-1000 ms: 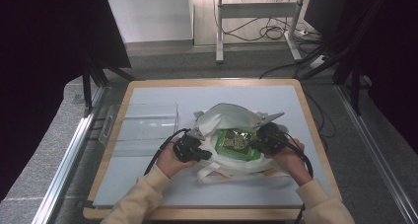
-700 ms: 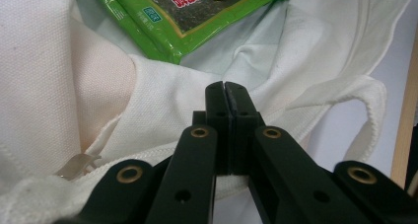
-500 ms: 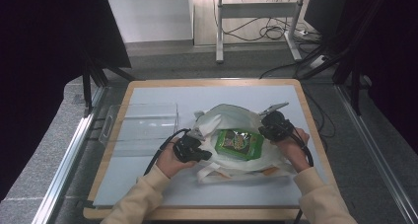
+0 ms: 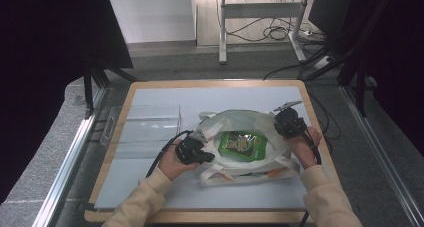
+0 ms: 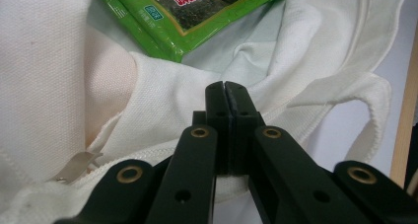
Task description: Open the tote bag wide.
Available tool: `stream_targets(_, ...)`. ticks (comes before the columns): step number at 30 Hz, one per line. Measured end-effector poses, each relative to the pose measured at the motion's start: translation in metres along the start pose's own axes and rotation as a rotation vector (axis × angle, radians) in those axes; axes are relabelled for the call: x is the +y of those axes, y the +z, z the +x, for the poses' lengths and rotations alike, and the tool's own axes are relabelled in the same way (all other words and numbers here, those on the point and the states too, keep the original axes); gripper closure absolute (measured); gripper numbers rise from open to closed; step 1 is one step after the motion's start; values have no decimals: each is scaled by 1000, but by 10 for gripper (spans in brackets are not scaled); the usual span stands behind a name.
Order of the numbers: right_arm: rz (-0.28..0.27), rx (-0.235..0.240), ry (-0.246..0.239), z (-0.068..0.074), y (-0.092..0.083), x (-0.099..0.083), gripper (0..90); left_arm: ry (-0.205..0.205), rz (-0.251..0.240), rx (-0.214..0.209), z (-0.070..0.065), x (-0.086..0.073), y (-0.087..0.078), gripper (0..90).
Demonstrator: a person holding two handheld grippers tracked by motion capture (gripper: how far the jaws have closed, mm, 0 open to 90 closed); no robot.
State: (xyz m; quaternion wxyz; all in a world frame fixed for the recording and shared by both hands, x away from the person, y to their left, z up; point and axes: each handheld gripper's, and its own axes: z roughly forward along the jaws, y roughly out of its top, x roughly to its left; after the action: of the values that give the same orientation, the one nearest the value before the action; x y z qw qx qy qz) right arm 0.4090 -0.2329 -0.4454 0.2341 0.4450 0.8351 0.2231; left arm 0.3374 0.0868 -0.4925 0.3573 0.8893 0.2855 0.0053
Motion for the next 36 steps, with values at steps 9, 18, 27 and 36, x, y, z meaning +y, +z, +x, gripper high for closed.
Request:
stream_targets(9,-5,17,39,-7,6,-2,895,0,0,0,0,0,0,900)
stream_targets(18,-85,99,13,9,-12,-3,894,2,-12,1,0,2,-1,900)
stream_targets(27,-115,234,31,21,-26,-15,894,12,-21,0,0,3,-4,897)
stream_targets(36,-147,302,48,22,-35,-29,868,14,-62,13,-4,3,-11,877)
